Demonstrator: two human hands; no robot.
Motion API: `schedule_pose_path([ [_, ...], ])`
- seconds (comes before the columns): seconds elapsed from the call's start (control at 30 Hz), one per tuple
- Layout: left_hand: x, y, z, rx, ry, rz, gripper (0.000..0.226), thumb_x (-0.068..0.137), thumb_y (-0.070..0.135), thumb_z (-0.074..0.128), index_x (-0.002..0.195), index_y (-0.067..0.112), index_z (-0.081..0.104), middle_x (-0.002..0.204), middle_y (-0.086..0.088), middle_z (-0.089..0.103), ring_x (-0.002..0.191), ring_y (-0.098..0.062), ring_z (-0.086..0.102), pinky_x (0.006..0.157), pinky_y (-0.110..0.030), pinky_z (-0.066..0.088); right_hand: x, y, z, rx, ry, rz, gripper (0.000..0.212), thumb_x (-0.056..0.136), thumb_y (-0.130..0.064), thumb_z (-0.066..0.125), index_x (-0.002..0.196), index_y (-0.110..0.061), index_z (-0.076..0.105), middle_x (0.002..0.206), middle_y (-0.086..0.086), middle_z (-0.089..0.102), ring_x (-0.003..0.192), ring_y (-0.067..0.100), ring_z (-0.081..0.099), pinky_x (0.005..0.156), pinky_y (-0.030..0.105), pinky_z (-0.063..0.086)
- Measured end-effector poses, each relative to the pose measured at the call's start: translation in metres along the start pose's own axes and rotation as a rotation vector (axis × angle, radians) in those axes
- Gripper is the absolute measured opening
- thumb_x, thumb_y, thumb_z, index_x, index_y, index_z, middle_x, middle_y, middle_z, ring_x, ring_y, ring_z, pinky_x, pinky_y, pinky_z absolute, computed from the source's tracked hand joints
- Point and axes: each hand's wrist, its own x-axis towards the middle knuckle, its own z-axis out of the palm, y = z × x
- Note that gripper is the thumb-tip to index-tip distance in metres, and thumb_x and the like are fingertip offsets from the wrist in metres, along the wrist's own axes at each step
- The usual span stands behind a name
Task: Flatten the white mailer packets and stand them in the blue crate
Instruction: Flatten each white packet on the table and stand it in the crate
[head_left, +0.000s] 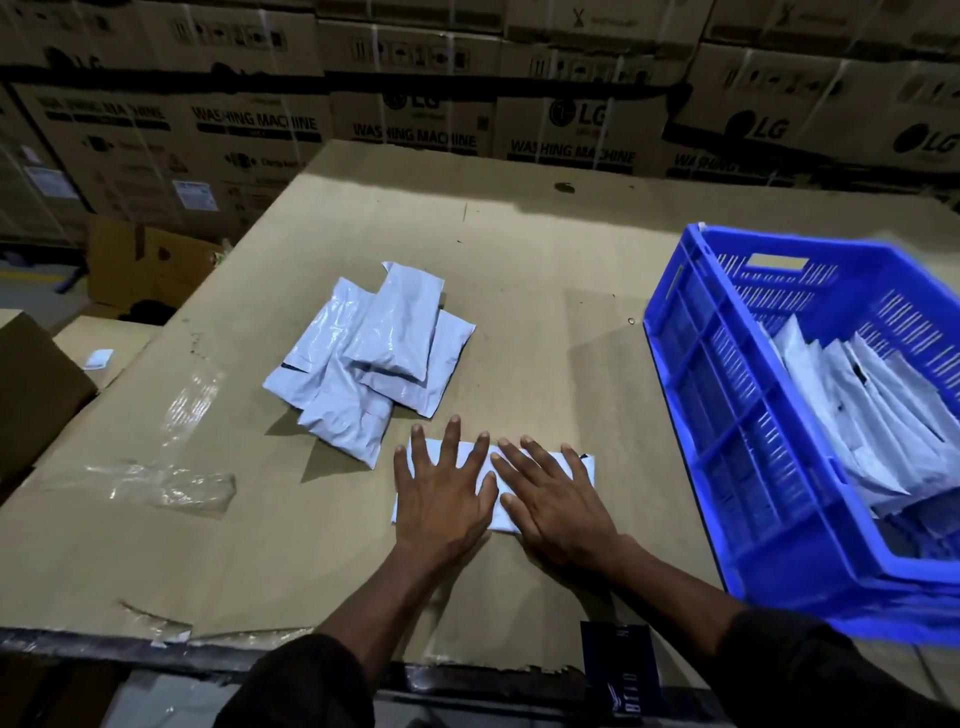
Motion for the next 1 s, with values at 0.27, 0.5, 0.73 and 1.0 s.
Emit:
schedule_pose_path([
  [0.27, -0.001, -0.006, 0.001, -0.022, -0.042, 0.026, 0.061, 0.099, 0.056, 0.032, 0.151, 0.032, 0.05, 0.16, -0.011, 0.043, 0.142, -0.057, 0.036, 0.109, -0.07, 0.036, -0.005, 0.0, -0.005, 0.034, -0.009, -0.01, 0.055, 0.107, -0.047, 0.015, 0.157, -0.027, 0.029, 0.164, -0.009, 0.024, 0.152, 0.015, 0.021, 0.117, 0.056, 0.019],
  [0.5, -0.009, -0.016, -0.003, -0.023, -0.074, 0.054, 0.062, 0.099, 0.059, 0.033, 0.152, 0.033, 0.048, 0.162, -0.007, 0.04, 0.144, -0.053, 0.036, 0.109, -0.066, 0.038, -0.003, -0.002, -0.011, 0.072, -0.088, 0.017, 0.066, 0.1, -0.062, -0.001, 0.159, -0.036, 0.013, 0.166, -0.017, 0.007, 0.154, 0.011, 0.004, 0.119, 0.061, 0.004],
  [0.73, -0.017, -0.016, -0.007, -0.006, -0.103, 0.016, 0.064, 0.104, 0.061, 0.022, 0.151, 0.028, 0.05, 0.163, -0.006, 0.038, 0.147, -0.047, 0.035, 0.112, -0.064, 0.032, -0.011, 0.012, -0.023, 0.05, -0.106, -0.151, 0.062, 0.102, -0.064, 0.026, 0.153, -0.029, 0.034, 0.164, -0.007, 0.023, 0.15, 0.02, 0.023, 0.114, 0.058, 0.022],
  [1.0, -0.036, -0.012, -0.017, -0.074, 0.086, 0.136, 0.063, 0.085, 0.045, 0.067, 0.141, 0.02, 0.052, 0.156, -0.007, 0.046, 0.144, -0.032, 0.042, 0.105, -0.064, 0.038, 0.003, 0.006, -0.052, 0.242, -0.014, 0.012, 0.045, 0.103, -0.054, 0.035, 0.144, -0.037, 0.045, 0.152, -0.011, 0.046, 0.128, 0.017, 0.051, 0.099, 0.042, 0.041],
])
